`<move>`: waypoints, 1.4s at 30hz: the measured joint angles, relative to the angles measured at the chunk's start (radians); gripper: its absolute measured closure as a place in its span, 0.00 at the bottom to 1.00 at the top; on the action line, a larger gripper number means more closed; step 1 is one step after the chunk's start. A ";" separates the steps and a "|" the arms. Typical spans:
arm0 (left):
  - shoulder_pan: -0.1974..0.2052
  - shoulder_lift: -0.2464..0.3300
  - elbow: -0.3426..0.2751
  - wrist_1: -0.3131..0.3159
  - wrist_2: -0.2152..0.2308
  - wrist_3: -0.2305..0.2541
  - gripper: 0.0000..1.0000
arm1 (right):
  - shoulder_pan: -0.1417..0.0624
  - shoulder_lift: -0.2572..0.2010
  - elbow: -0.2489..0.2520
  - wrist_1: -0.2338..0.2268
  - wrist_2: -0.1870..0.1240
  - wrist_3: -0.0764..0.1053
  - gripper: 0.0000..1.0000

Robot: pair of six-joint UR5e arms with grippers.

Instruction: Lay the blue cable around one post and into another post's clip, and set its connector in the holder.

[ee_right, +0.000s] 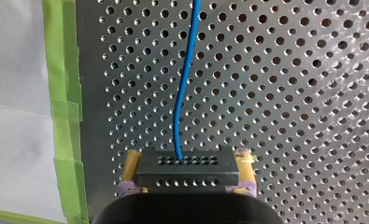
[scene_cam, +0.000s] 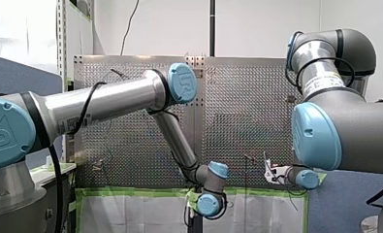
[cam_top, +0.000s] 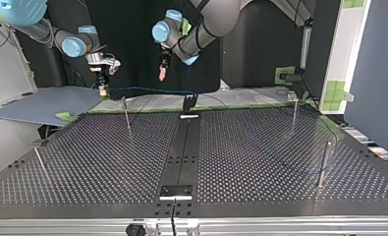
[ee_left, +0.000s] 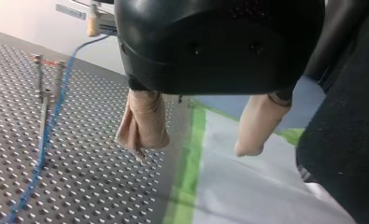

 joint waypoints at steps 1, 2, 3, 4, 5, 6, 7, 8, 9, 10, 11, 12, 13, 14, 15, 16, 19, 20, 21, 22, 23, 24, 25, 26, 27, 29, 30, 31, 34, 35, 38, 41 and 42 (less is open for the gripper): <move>-0.001 0.007 0.000 -0.003 -0.001 0.003 0.00 | 0.000 0.000 0.000 -0.001 0.000 0.000 1.00; -0.002 0.012 0.000 -0.005 -0.002 0.006 0.00 | 0.000 0.000 0.000 -0.001 0.000 0.001 1.00; -0.003 0.016 0.000 -0.008 -0.002 0.010 0.00 | 0.000 0.000 0.000 -0.002 0.000 0.001 1.00; -0.006 0.023 0.000 -0.012 -0.002 0.014 0.00 | 0.000 0.000 0.000 -0.002 0.000 0.002 1.00; -0.008 0.027 0.000 -0.014 -0.002 0.017 0.00 | 0.000 0.000 0.000 -0.003 0.000 0.002 1.00; -0.010 0.031 0.000 -0.016 -0.002 0.019 0.00 | 0.000 0.000 0.000 -0.003 0.000 0.002 1.00; -0.013 0.035 0.000 -0.018 -0.001 0.021 0.00 | 0.000 0.000 0.000 -0.003 0.000 0.003 1.00; -0.015 0.039 0.000 -0.019 -0.001 0.022 0.00 | 0.000 0.000 0.000 -0.004 0.000 0.003 1.00; -0.017 0.043 0.000 -0.020 0.000 0.024 0.00 | 0.000 0.000 0.000 -0.004 -0.001 0.003 1.00; -0.020 0.048 0.000 -0.021 0.001 0.027 0.00 | 0.000 0.000 0.000 -0.004 -0.001 0.003 1.00; -0.022 0.052 0.000 -0.022 0.001 0.030 0.00 | 0.000 0.000 0.000 -0.005 -0.001 0.004 1.00; -0.025 0.056 0.000 -0.022 0.001 0.033 0.00 | 0.000 0.000 0.000 -0.005 -0.001 0.004 1.00; -0.027 0.061 0.000 -0.022 0.000 0.037 0.00 | 0.000 0.000 0.000 -0.005 -0.002 0.004 1.00; -0.029 0.065 0.001 -0.022 -0.001 0.039 0.00 | 0.000 0.000 0.000 -0.005 -0.002 0.004 1.00; -0.030 0.068 0.001 -0.022 -0.001 0.040 0.00 | 0.000 0.000 0.000 -0.005 -0.002 0.004 1.00; -0.031 0.071 0.004 -0.023 -0.002 0.042 0.00 | 0.000 0.000 0.000 -0.005 -0.002 0.004 1.00; -0.032 0.075 0.013 -0.025 -0.003 0.044 0.00 | 0.000 0.000 0.000 -0.005 -0.002 0.004 1.00; -0.031 0.076 0.015 -0.026 -0.003 0.044 0.00 | -0.001 0.000 0.000 -0.005 -0.002 0.004 1.00; -0.030 0.076 0.017 -0.026 -0.003 0.044 0.00 | -0.001 0.000 0.000 -0.005 -0.002 0.004 1.00; -0.029 0.076 0.020 -0.026 -0.004 0.044 0.00 | -0.001 0.000 0.000 -0.006 -0.002 0.004 1.00; -0.028 0.076 0.022 -0.026 -0.004 0.044 0.00 | -0.001 0.000 0.000 -0.005 -0.002 0.004 1.00; -0.027 0.076 0.024 -0.026 -0.004 0.045 0.00 | -0.001 0.000 0.000 -0.005 -0.002 0.004 1.00; -0.026 0.076 0.027 -0.026 -0.004 0.044 0.00 | -0.001 0.000 0.000 -0.005 -0.002 0.004 1.00; -0.025 0.076 0.030 -0.026 -0.004 0.044 0.00 | -0.001 0.000 0.000 -0.005 -0.002 0.004 1.00; -0.025 0.076 0.034 -0.026 -0.004 0.044 0.00 | -0.001 0.000 0.000 -0.004 -0.002 0.004 1.00; -0.023 0.076 0.043 -0.025 -0.004 0.043 0.00 | -0.001 0.000 0.000 -0.003 -0.002 0.005 1.00; -0.022 0.076 0.047 -0.025 -0.004 0.042 0.00 | -0.001 0.000 0.000 -0.002 -0.002 0.005 1.00; -0.020 0.076 0.052 -0.024 -0.005 0.042 0.00 | -0.001 0.000 0.000 -0.001 -0.002 0.005 1.00; -0.014 0.076 0.059 -0.019 -0.009 0.040 0.00 | 0.001 0.000 0.000 0.002 -0.001 0.003 1.00; -0.011 0.076 0.060 -0.016 -0.013 0.040 0.00 | 0.001 0.000 0.000 0.004 0.000 0.002 1.00; -0.004 0.076 0.061 -0.009 -0.028 0.040 0.00 | 0.003 0.000 0.000 0.007 0.001 0.001 1.00; 0.004 0.075 0.066 -0.004 -0.038 0.041 0.00 | 0.005 0.000 0.000 0.008 0.000 0.000 1.00; 0.006 0.075 0.068 -0.003 -0.041 0.042 0.00 | 0.005 0.000 0.000 0.008 0.000 0.000 1.00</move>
